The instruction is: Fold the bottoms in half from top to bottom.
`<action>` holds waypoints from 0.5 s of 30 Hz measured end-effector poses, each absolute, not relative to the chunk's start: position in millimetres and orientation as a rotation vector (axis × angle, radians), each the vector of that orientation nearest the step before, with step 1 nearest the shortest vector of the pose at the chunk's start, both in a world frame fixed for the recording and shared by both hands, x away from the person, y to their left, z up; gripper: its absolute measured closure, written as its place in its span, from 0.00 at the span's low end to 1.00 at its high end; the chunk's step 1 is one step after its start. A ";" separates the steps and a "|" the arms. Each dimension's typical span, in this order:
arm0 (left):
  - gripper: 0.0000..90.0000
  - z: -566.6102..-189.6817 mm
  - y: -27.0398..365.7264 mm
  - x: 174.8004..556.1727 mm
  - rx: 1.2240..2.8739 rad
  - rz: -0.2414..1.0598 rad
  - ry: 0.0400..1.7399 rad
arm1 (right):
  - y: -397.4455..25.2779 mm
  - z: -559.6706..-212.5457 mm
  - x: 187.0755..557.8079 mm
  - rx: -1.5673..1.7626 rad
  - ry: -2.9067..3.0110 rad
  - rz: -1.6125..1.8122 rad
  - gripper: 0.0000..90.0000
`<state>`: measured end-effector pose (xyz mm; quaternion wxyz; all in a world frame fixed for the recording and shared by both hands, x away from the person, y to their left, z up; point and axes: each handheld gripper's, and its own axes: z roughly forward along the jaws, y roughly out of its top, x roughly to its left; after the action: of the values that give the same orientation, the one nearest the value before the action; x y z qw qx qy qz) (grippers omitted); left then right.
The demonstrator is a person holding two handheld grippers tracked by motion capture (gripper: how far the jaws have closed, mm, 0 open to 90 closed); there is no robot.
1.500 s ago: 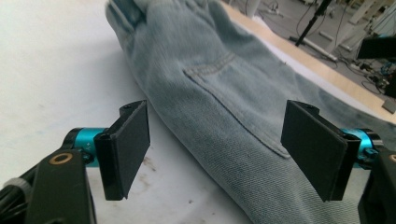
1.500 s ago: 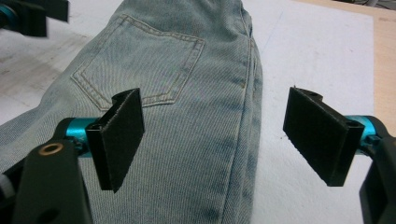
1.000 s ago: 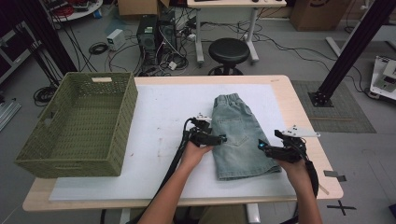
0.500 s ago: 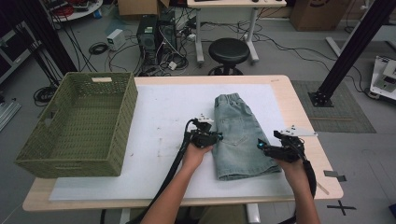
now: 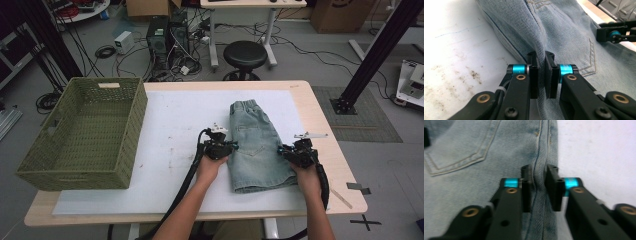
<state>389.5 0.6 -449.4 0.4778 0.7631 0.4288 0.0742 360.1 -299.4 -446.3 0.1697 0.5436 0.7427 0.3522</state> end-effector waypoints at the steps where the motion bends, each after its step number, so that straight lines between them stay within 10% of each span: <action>1: 0.94 -449.4 1.1 389.4 1.852 0.179 1.050 | -300.0 -446.8 360.2 1.555 2.114 1.015 0.88; 15: 0.94 -444.7 47.4 391.1 1.832 0.222 1.060 | -266.8 -447.7 354.2 1.519 2.197 1.110 0.93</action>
<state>391.1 47.4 -444.7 0.4855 0.7526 0.4354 0.0912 354.2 -266.8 -447.7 0.1241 0.5210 0.7537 0.3809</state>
